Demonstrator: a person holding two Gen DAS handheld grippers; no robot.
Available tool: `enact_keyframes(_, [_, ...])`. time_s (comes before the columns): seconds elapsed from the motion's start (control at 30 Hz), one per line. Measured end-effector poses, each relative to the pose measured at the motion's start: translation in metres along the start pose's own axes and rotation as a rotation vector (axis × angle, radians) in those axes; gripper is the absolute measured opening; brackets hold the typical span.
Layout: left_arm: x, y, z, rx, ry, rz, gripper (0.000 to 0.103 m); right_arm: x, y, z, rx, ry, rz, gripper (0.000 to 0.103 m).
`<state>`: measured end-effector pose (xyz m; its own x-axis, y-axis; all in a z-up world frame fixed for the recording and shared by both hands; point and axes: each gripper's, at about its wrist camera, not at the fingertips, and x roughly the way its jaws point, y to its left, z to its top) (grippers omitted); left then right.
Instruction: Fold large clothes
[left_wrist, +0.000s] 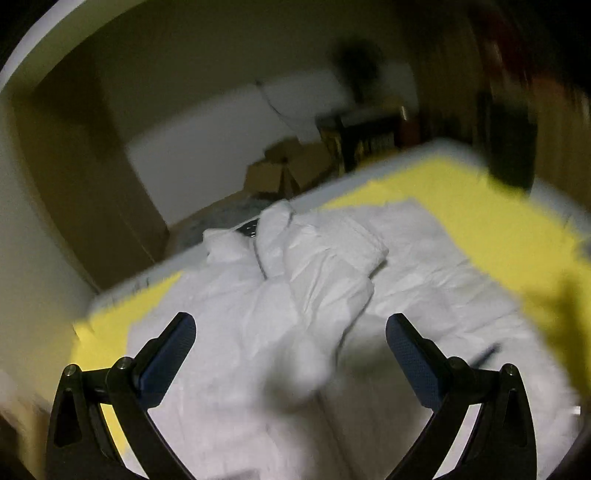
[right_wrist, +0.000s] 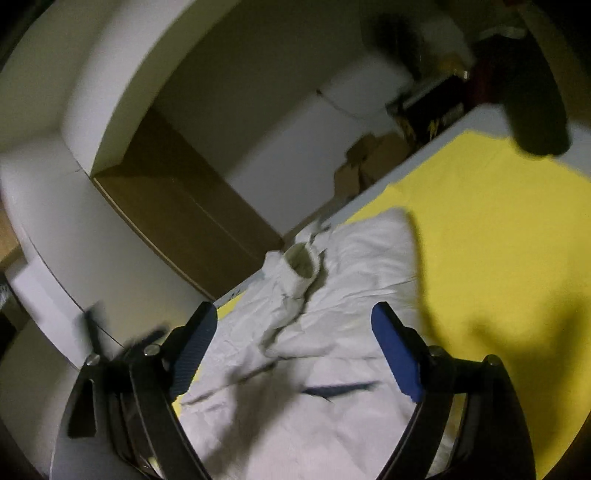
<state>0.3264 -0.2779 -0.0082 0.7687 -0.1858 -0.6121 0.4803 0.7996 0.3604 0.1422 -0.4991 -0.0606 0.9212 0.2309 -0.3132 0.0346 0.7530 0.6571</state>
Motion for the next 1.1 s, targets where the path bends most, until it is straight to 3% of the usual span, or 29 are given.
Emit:
enact_keyframes(0.07, [0.036, -0.033, 0.017, 0.129, 0.028, 0.080, 0.103, -0.031, -0.004, -0.002, -0.037, -0.039, -0.028, 0.089])
enact_keyframes(0.17, [0.078, -0.068, 0.028, 0.261, 0.080, 0.091, 0.103, -0.067, -0.014, -0.003, -0.063, -0.085, -0.056, 0.095])
enact_keyframes(0.23, [0.100, -0.080, 0.031, 0.287, 0.122, 0.082, 0.103, -0.076, -0.024, -0.006, -0.065, -0.098, -0.062, 0.095])
enact_keyframes(0.4, [0.124, -0.078, 0.036, 0.239, 0.166, 0.059, 0.102, -0.081, -0.043, -0.008, -0.055, -0.098, -0.059, 0.095])
enact_keyframes(0.47, [0.132, -0.076, 0.038, 0.236, 0.180, 0.065, 0.091, -0.081, -0.047, -0.008, -0.045, -0.089, -0.048, 0.095])
enact_keyframes(0.53, [0.143, -0.075, 0.038, 0.243, 0.212, 0.054, 0.058, -0.076, -0.051, -0.008, -0.029, -0.076, -0.031, 0.095])
enact_keyframes(0.6, [0.146, -0.067, 0.036, 0.219, 0.223, 0.051, 0.045, -0.072, -0.053, -0.011, -0.020, -0.070, -0.016, 0.095])
enact_keyframes(0.63, [0.146, -0.061, 0.036, 0.191, 0.211, 0.035, 0.032, -0.071, -0.052, -0.012, -0.019, -0.070, -0.011, 0.095])
enact_keyframes(0.67, [0.144, -0.057, 0.036, 0.169, 0.197, 0.023, 0.028, -0.071, -0.051, -0.013, -0.021, -0.069, -0.008, 0.095])
enact_keyframes(0.73, [0.137, -0.043, 0.038, 0.101, 0.156, -0.021, 0.020, -0.068, -0.050, -0.017, -0.028, -0.068, -0.009, 0.095])
enact_keyframes(0.83, [0.120, -0.012, 0.034, -0.067, 0.103, -0.111, 0.019, -0.067, -0.048, -0.019, -0.040, -0.064, -0.016, 0.095])
enact_keyframes(1.0, [0.086, 0.081, -0.017, -0.648, -0.046, -0.339, 0.020, -0.064, -0.040, -0.018, -0.047, -0.065, -0.012, 0.095])
enact_keyframes(1.1, [0.075, 0.118, -0.063, -0.861, -0.160, -0.403, 0.020, -0.055, -0.030, -0.019, -0.055, -0.049, 0.006, 0.095])
